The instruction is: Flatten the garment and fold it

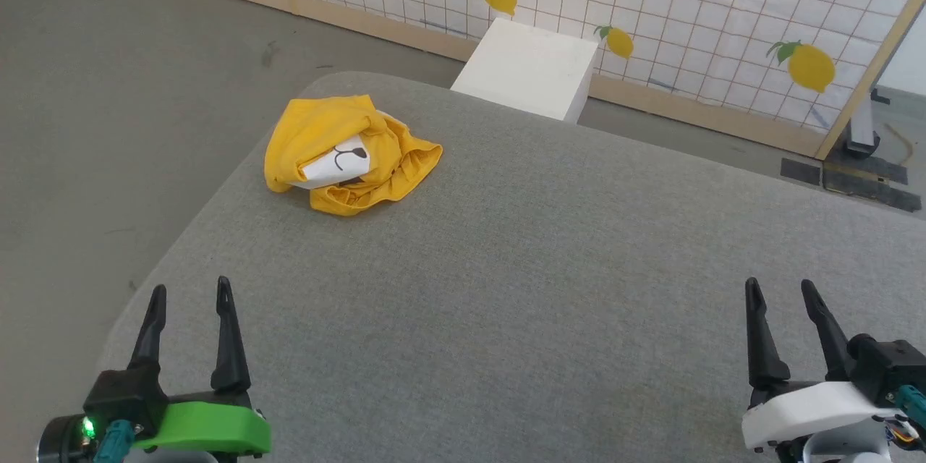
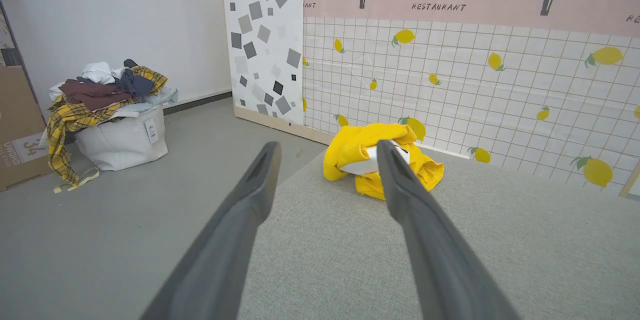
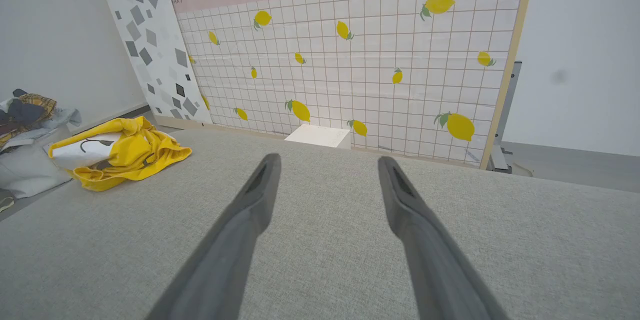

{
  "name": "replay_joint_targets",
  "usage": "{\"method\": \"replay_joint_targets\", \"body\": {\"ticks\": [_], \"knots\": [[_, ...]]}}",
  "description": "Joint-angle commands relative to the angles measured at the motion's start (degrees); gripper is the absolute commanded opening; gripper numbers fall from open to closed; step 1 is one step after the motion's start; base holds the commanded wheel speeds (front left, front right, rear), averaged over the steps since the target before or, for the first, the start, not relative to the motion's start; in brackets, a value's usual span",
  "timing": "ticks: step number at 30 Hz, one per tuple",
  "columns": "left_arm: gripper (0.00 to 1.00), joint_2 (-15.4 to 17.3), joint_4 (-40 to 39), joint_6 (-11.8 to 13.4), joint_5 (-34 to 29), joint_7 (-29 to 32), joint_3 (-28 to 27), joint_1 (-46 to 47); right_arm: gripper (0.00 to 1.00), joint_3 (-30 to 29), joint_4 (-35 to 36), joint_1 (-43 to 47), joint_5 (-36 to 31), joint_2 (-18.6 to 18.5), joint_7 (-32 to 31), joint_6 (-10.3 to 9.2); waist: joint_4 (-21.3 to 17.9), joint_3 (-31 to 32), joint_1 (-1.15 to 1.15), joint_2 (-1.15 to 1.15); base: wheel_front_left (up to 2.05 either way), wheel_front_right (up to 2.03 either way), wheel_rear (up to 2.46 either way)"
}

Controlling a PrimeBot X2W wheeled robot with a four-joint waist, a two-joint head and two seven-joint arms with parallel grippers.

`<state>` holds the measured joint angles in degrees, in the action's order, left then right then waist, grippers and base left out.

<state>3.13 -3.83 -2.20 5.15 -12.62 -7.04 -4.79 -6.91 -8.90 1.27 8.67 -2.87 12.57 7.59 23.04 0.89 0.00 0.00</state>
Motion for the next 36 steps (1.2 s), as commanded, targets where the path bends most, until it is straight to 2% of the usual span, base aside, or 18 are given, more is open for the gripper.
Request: {"method": "replay_joint_targets", "body": {"ticks": [1, 8, 12, 19, 27, 32, 36], "knots": [[1.0, -0.2, -0.5, -0.6, 0.5, -0.6, -0.5, -0.1, 1.0, -0.4, -0.4, 0.4, 0.9, 0.0, 0.6, -0.08, 0.2, -0.2, 0.0, 0.0, 0.0, 0.0, 0.0], [1.0, 0.4, 0.9, -3.1, 4.9, -1.2, -0.7, 2.7, 1.0, -1.5, -0.8, 0.3, 1.2, 0.0, 1.4, -0.09, 0.8, -1.3, 0.0, 0.0, 0.0, 0.0, 0.0], [1.0, 4.7, 0.1, -4.4, 7.0, 2.7, 1.3, 8.3, 1.0, -2.4, -0.8, 0.2, 1.0, 0.0, 1.9, -0.09, 1.1, -2.4, 0.0, 0.0, 0.0, 0.0, 0.0], [1.0, 12.6, -0.7, -5.2, 15.1, 15.3, 3.0, 23.5, 1.0, -3.4, -0.7, -0.4, 0.4, 0.0, 2.4, -0.1, 0.7, -5.3, 0.0, 0.0, 0.0, 0.0, 0.0], [1.0, 20.4, 9.8, -5.3, 23.8, 25.9, 3.0, 40.6, 1.0, -3.6, 0.3, -2.7, -2.0, 0.0, 2.4, -0.1, -3.6, -11.0, 0.0, 0.0, 0.0, 0.0, 0.0], [1.0, 25.3, 18.3, -5.3, 28.9, 33.5, 6.7, 48.3, 1.0, -4.3, 1.1, -3.9, -3.5, 0.0, 2.4, -0.1, -6.3, -15.1, 0.0, 0.0, 0.0, 0.0, 0.0], [1.0, 28.1, 23.8, -5.3, 32.3, 36.2, 9.3, 51.9, 1.0, -4.3, 1.8, -5.0, -4.3, 0.0, 2.4, -0.1, -8.6, -18.0, 0.0, 0.0, 0.0, 0.0, 0.0]]}}
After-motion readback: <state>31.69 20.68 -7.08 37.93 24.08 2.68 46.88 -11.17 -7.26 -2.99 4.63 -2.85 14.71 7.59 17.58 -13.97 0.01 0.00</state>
